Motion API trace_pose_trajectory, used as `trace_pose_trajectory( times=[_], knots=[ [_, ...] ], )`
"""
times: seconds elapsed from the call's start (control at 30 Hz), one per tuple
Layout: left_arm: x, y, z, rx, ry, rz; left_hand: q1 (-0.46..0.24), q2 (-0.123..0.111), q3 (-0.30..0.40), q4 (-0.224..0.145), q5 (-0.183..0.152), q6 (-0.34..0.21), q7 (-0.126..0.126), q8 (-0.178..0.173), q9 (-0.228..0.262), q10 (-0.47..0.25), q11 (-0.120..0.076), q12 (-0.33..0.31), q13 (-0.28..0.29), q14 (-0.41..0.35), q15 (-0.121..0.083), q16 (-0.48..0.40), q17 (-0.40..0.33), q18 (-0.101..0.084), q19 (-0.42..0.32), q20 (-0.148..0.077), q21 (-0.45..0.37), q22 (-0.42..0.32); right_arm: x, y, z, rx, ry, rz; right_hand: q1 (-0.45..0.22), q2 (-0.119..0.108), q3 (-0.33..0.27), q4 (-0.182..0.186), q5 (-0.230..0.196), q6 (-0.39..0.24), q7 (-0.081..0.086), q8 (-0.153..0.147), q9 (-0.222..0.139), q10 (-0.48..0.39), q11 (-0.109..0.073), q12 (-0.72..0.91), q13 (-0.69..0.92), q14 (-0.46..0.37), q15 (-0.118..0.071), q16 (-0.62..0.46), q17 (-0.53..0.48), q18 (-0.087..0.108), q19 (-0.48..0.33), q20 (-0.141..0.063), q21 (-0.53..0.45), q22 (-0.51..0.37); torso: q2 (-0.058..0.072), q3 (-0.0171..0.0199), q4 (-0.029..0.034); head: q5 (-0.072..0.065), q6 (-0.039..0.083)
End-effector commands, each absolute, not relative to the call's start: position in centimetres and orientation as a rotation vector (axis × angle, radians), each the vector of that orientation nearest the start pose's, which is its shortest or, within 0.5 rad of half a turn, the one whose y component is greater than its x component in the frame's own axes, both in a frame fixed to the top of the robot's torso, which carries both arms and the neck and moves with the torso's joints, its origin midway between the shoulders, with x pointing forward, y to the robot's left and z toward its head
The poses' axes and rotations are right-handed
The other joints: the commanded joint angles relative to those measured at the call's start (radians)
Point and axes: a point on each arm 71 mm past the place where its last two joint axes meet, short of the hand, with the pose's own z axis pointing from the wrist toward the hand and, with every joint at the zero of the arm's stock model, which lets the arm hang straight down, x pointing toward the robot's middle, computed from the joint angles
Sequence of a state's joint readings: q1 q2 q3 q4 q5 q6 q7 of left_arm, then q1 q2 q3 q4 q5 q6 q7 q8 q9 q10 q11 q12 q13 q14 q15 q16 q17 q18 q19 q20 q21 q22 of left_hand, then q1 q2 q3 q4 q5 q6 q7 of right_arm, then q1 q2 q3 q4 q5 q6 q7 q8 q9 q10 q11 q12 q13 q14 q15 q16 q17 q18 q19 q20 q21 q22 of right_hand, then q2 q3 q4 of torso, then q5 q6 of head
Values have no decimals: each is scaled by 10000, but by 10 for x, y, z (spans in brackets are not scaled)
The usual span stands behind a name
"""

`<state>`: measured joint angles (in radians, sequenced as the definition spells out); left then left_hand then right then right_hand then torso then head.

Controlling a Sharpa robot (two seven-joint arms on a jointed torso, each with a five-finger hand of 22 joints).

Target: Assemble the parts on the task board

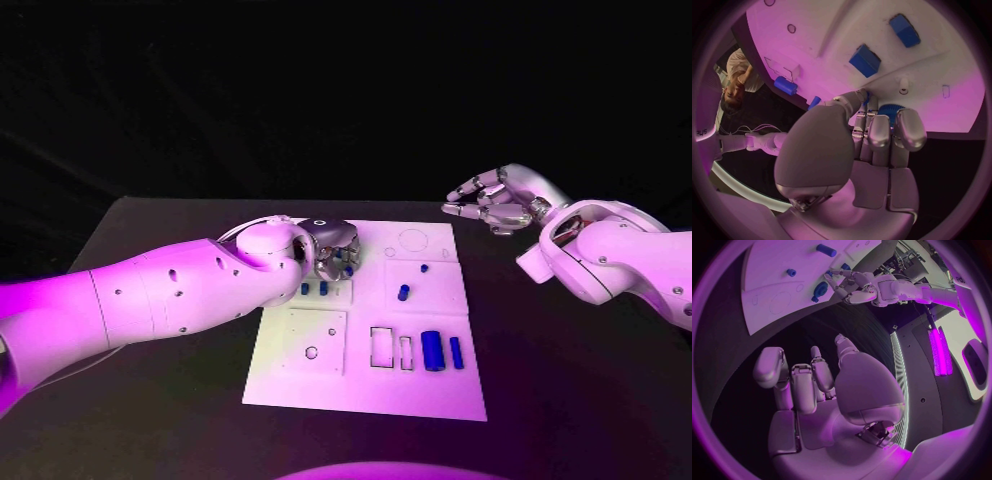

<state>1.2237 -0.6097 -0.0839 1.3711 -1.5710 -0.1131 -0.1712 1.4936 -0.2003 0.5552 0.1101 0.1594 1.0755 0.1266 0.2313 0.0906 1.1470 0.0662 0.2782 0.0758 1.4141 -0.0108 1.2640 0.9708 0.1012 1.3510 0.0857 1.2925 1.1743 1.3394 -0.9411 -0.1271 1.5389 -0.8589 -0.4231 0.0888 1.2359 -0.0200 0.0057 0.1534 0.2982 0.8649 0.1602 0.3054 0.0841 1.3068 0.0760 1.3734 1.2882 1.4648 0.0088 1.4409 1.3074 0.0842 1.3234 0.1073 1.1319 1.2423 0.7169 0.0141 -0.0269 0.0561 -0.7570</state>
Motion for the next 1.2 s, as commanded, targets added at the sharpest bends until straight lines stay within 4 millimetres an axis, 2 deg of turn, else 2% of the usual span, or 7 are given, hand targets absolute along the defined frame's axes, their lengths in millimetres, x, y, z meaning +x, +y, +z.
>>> trace_pose_trajectory(
  times=[0.03, 0.17, 0.53, 0.77, 0.87, 1.03, 1.2],
  knots=[
    [500, 122, -206, 3713, 18266, -6089, -140, -25, 32, 3, -9, 49, 3, -80, -10, 84, -14, -106, -15, 59, -7, 51, -32, -73, 33, -13, 38, -9, 496, -249, -141, 3181, 15686, 9253, 31, 84, -32, 53, 58, -40, -29, 84, 12, 11, -6, -9, 20, 567, -91, -26, 711, 198, -60, -9, -49, 8, -2, -2, 2, 36, 48],
    [499, 125, -200, 3319, 18334, -6355, -200, -51, 24, -4, -13, 63, 10, -129, -12, 118, -9, -194, -16, 58, -1, 57, -41, -71, 28, -14, 36, -10, 496, -249, -141, 3185, 15670, 9243, 31, 84, -32, 53, 58, -40, -29, 84, 12, 11, -6, -9, 20, 567, -91, -27, 710, 198, -60, -9, -49, 7, -5, -13, 13, 57, 69],
    [496, 154, -185, 2226, 18521, -6589, -281, -90, -4, -12, -19, 77, 9, -195, -15, 157, 0, -306, -14, 43, 7, 45, -90, -69, 20, -16, 31, -15, 497, -252, -141, 3231, 15601, 9162, 31, 84, -32, 53, 58, -40, -29, 84, 12, 11, -6, -9, 20, 567, -91, -27, 710, 198, -60, -9, -49, 7, -3, 2, 6, 106, 135],
    [498, 165, -186, 1902, 18743, -6491, -313, -101, -18, -9, -21, 82, 12, -215, -16, 169, 3, -339, -13, 38, 10, 41, -106, -70, 21, -17, 34, -8, 498, -253, -141, 3236, 15562, 9146, 28, 93, -39, 64, 62, -31, -33, 99, 15, 10, -9, -10, 16, 567, -93, -30, 708, 195, -51, -10, -40, 17, 2, -22, 31, 126, 141],
    [499, 169, -188, 1809, 18819, -6397, -317, -103, -20, -10, -20, 82, 13, -221, -16, 171, 4, -347, -12, 24, 11, 17, -155, -65, 7, -18, 18, -31, 498, -252, -141, 3232, 15570, 9153, 28, 93, -39, 64, 62, -31, -33, 99, 15, 10, -9, -10, 16, 567, -93, -30, 708, 195, -51, -10, -40, 17, 7, -2, 9, 167, 163],
    [500, 172, -192, 1767, 18963, -6289, -320, -105, -21, -14, -19, 83, 12, -230, -17, 174, 4, -361, -12, 8, 12, -5, -199, -59, -7, -19, 2, -53, 498, -252, -141, 3236, 15580, 9147, 28, 93, -39, 64, 62, -31, -33, 99, 15, 10, -9, -10, 16, 567, -93, -30, 708, 195, -51, -10, -40, 17, 15, -21, 9, 169, 148],
    [502, 175, -195, 1716, 19060, -6173, -325, -111, -25, -23, -18, 86, 15, -245, -17, 184, 5, -382, -9, -15, 14, -34, -252, -51, -28, -21, -22, -84, 498, -252, -141, 3237, 15583, 9140, 28, 93, -39, 64, 62, -31, -33, 99, 15, 10, -9, -10, 16, 567, -93, -30, 708, 195, -51, -10, -40, 17, 9, -11, 7, 210, 118]
  ],
)
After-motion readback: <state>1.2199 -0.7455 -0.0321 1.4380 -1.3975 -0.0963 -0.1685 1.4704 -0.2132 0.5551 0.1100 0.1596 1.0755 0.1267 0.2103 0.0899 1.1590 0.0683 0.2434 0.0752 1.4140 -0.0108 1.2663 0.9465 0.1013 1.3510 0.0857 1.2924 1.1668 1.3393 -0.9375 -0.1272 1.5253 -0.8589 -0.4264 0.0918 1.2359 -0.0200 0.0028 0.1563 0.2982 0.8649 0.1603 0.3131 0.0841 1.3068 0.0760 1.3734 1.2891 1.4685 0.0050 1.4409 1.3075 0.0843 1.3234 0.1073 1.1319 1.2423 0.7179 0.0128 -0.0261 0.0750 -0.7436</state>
